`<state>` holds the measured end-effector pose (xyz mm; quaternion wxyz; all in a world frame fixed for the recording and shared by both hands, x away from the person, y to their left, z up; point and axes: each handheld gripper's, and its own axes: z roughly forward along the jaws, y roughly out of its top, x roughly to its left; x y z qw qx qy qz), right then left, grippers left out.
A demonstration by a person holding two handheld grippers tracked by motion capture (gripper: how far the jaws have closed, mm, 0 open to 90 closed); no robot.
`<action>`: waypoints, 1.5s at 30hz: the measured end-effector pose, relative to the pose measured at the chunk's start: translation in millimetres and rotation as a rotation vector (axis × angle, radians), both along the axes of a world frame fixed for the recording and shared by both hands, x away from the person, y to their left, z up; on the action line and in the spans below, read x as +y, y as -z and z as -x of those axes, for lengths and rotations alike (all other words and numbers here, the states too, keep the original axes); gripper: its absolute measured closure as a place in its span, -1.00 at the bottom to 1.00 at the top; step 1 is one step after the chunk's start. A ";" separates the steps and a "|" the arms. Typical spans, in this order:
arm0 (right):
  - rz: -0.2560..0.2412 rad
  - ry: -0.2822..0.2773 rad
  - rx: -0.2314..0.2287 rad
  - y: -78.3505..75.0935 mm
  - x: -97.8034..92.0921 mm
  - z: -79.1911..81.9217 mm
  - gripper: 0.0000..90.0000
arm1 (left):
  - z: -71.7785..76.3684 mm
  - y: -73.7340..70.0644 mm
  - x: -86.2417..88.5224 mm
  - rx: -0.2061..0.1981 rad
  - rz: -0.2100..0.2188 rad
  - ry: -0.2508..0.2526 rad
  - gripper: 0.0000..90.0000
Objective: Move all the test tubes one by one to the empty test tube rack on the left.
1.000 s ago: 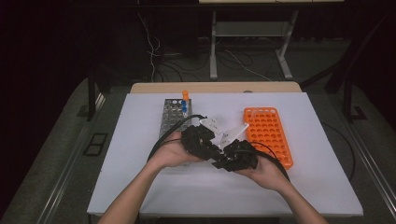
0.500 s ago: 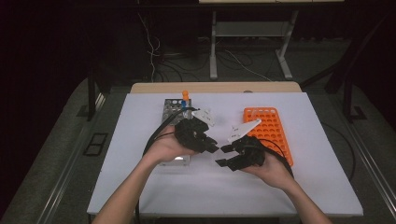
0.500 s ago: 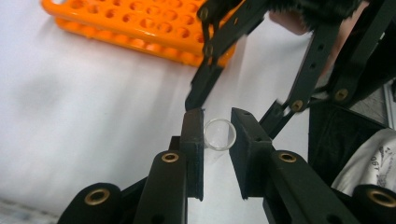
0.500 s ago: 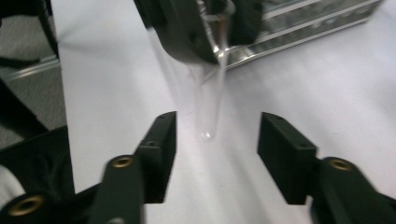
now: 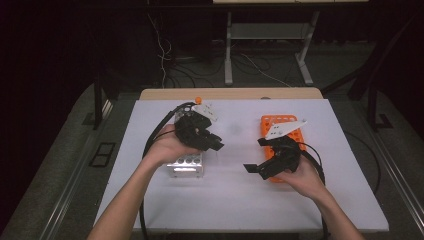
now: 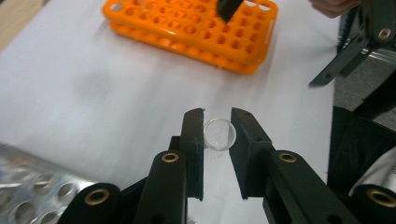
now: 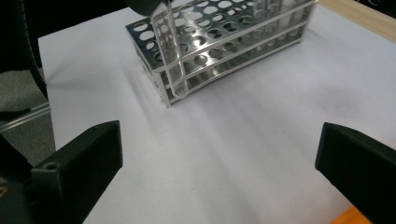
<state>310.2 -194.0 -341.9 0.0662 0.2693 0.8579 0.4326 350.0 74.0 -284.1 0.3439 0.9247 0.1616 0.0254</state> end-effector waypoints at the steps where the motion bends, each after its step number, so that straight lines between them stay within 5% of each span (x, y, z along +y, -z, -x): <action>1: -0.003 0.006 0.000 -0.4 -2.8 -0.8 -0.99 | -1.0 -0.9 1.8 -0.004 0.003 -0.010 0.65; 28: -0.013 0.080 0.036 6.9 -42.4 -14.7 -0.99 | -45.6 -14.9 36.2 -0.051 -0.030 -0.181 0.65; 45: -0.016 0.108 0.060 12.7 -59.7 -23.9 -0.99 | -75.5 -1.1 42.5 -0.085 -0.044 -0.253 0.66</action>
